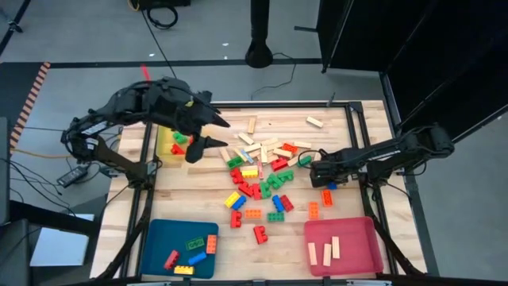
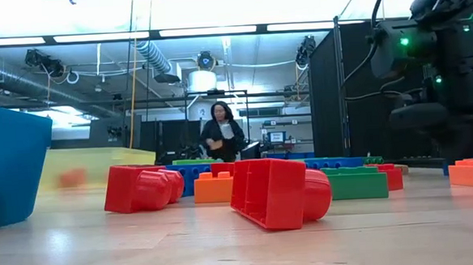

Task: Sort blocks by size
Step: Put the blue game piece into the blue bin

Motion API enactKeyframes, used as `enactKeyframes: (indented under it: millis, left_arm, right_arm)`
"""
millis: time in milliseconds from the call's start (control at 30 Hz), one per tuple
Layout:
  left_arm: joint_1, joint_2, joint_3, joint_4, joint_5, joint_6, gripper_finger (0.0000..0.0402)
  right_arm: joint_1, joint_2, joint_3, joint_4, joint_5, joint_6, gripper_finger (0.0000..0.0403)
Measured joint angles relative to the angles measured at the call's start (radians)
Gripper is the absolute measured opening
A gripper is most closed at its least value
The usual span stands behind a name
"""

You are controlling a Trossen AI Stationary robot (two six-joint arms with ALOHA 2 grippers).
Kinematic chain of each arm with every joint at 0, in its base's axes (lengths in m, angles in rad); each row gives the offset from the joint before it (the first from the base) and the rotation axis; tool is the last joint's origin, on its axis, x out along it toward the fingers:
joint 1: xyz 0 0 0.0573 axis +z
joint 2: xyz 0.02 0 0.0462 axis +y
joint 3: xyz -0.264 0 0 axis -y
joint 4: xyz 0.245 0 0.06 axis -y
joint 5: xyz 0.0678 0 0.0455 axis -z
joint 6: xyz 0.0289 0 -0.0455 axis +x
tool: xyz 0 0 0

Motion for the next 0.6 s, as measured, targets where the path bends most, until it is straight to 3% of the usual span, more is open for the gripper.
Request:
enactKeyframes:
  millis: [300, 600]
  left_arm:
    - [0.0, -0.091, 0.104, -0.001, -0.114, -0.037, 0.0268]
    - [0.0, -0.184, 0.119, 0.003, -0.165, -0.089, 0.0268]
  right_arm:
    - [-0.048, 0.006, 0.171, -0.044, 0.096, -0.133, 0.0155]
    - [-0.064, 0.084, 0.413, 0.185, 0.166, -0.315, 0.0155]
